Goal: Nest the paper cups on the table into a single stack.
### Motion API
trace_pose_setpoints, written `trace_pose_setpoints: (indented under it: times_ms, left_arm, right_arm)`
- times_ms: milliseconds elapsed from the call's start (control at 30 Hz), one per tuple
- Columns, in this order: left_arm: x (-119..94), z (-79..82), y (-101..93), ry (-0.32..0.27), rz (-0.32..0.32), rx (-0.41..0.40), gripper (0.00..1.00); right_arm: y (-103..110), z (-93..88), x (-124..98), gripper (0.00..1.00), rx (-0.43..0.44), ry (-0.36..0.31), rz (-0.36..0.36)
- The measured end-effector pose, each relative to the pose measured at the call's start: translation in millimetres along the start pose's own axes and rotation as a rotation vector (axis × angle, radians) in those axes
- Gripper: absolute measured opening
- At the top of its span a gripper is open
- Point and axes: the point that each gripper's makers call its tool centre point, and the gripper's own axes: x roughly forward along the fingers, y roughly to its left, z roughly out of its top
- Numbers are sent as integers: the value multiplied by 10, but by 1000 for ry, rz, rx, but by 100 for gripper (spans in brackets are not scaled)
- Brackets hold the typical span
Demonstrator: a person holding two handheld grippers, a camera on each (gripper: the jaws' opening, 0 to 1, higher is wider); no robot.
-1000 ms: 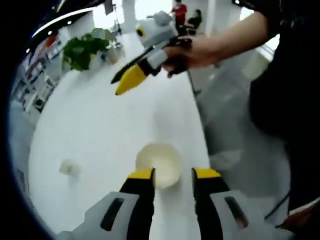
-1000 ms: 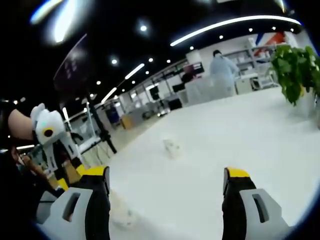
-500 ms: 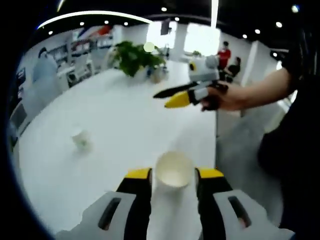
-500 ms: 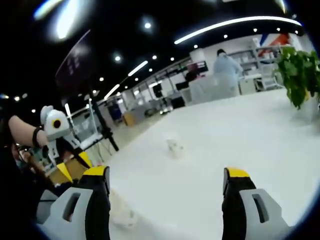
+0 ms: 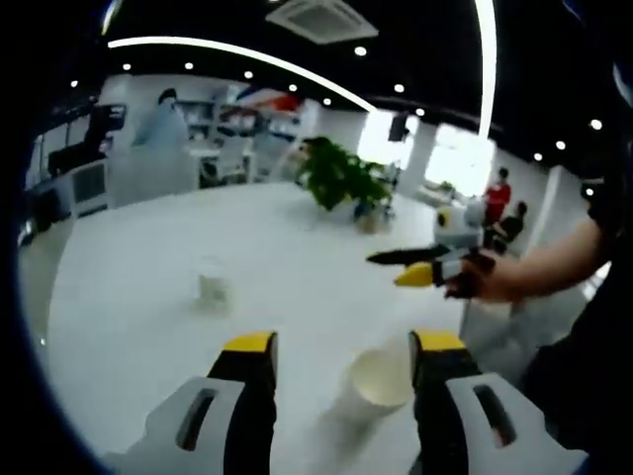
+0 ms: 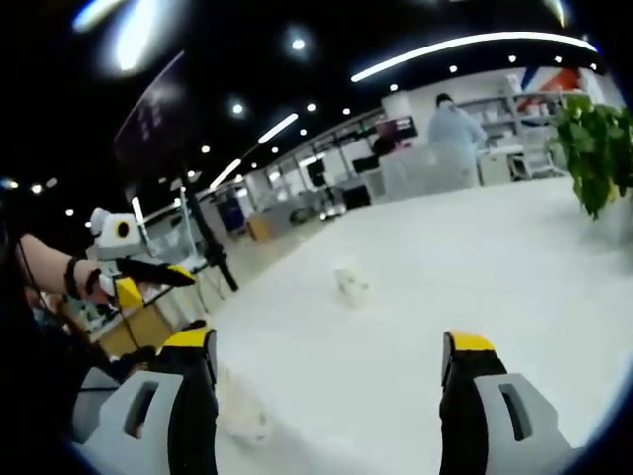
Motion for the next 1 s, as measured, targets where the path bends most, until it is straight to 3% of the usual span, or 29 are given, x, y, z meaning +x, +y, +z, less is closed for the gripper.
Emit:
trace_pose_setpoints:
  times_ms: [67,300,633,1000]
  left_arm:
    - [-21,59,43,-53,29,15,65]
    - [-115,-12,118,-57,72,6,74]
    - [-270,-28,271,-88,160,9,99]
    - [-365,-88,312,-104,191,7,100]
  right_arm:
    - [-8,1,5,92,0,4,0]
    - [10,16,45,93,-3,20,14]
    - [51,74,143,94,-29,48,38]
    - [108,112,239,94,-48,59,61]
